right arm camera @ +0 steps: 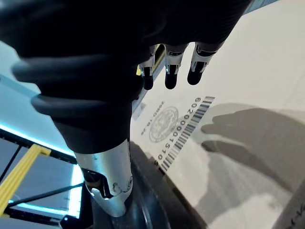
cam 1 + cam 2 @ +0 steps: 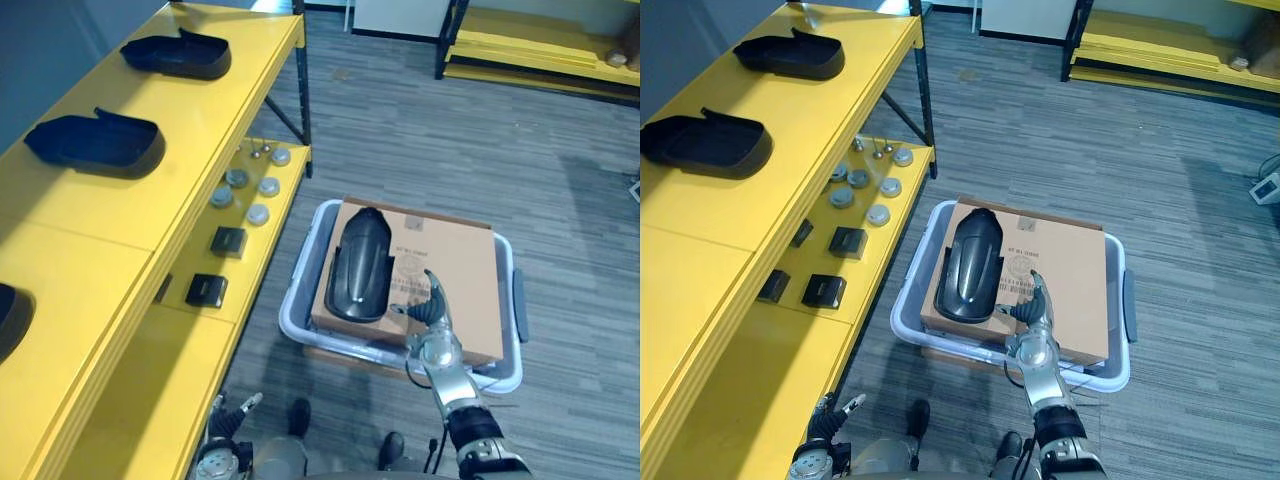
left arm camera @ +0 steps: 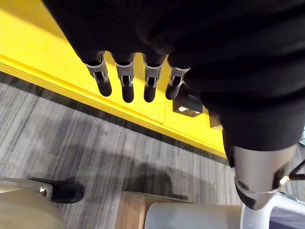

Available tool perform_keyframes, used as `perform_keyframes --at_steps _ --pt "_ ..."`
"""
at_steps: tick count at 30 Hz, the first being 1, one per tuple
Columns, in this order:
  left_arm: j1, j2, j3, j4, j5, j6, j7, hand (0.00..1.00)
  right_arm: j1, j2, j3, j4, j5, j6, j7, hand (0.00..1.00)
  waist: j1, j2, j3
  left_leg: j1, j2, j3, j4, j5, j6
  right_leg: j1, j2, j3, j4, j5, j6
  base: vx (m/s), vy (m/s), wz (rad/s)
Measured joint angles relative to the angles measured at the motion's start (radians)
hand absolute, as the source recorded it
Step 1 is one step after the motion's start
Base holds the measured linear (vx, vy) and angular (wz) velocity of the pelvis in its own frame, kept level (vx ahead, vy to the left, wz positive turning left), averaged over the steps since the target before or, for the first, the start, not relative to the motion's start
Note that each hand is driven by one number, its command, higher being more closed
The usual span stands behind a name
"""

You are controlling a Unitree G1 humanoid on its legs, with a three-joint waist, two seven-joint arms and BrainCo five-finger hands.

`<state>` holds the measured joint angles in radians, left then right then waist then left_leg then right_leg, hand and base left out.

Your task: Walk over and take plastic housings, then place them on the shelf

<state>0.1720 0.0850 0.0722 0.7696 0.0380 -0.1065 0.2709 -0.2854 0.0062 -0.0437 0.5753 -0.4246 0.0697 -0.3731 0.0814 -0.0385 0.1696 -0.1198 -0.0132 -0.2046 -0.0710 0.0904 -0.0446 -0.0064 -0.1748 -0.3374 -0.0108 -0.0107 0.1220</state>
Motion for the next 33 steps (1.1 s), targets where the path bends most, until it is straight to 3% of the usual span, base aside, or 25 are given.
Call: perform_keyframes --at_steps 5,6,15,16,21,23,33 --pt "-0.014 0.006 0.000 -0.004 -0.008 0.001 0.019 0.00 -0.083 0.027 -0.067 0.082 0.014 0.029 -0.062 0.00 0.024 -0.004 0.031 -0.031 -0.007 -0.018 0.002 0.014 -0.002 -0.017 -0.003 -0.002 0.002 0.006 -0.004 0.02 0.028 0.13" --pt "-0.022 0.006 0.000 -0.004 -0.009 0.001 0.021 0.00 -0.096 0.027 -0.078 0.083 0.025 0.039 -0.076 0.00 0.041 -0.004 0.045 -0.032 -0.008 -0.019 0.002 0.017 0.002 -0.018 -0.003 -0.003 0.002 0.010 0.001 0.05 0.010 0.07" --pt "-0.050 -0.015 -0.015 -0.022 -0.032 -0.011 0.039 0.00 -0.220 0.018 -0.148 0.158 0.072 0.060 -0.136 0.00 0.042 -0.001 0.086 -0.065 -0.010 -0.040 0.018 0.018 0.003 -0.041 -0.005 -0.014 0.018 0.001 -0.004 0.04 -0.003 0.06" --pt "-0.056 -0.016 -0.026 -0.025 -0.032 -0.014 0.039 0.00 -0.249 0.012 -0.154 0.185 0.072 0.060 -0.143 1.00 0.042 0.000 0.094 -0.065 -0.006 -0.041 0.020 0.017 0.002 -0.047 -0.004 -0.013 0.029 -0.003 -0.006 -0.03 -0.009 -0.02" --pt "-0.086 -0.022 -0.060 -0.021 -0.038 -0.014 0.039 0.00 -0.419 -0.019 -0.191 0.328 0.071 0.084 -0.138 1.00 0.043 0.000 0.119 -0.083 0.000 -0.044 0.037 0.013 -0.004 -0.071 -0.003 -0.012 0.065 -0.023 -0.009 -0.07 0.001 0.01" --pt "-0.087 -0.022 -0.059 -0.018 -0.047 -0.014 0.039 0.00 -0.455 -0.036 -0.182 0.354 0.070 0.092 -0.100 1.00 0.045 0.000 0.120 -0.088 0.006 -0.044 0.036 0.009 -0.009 -0.081 0.001 -0.009 0.069 -0.024 -0.011 -0.06 -0.008 -0.05" --pt "-0.116 -0.021 -0.060 0.016 -0.067 -0.012 0.038 0.00 -0.518 -0.034 -0.086 0.435 0.103 0.087 -0.012 1.00 0.044 -0.002 0.121 -0.089 0.014 -0.038 0.038 0.012 -0.005 -0.082 0.011 0.005 0.059 -0.020 -0.021 0.00 -0.006 -0.03"
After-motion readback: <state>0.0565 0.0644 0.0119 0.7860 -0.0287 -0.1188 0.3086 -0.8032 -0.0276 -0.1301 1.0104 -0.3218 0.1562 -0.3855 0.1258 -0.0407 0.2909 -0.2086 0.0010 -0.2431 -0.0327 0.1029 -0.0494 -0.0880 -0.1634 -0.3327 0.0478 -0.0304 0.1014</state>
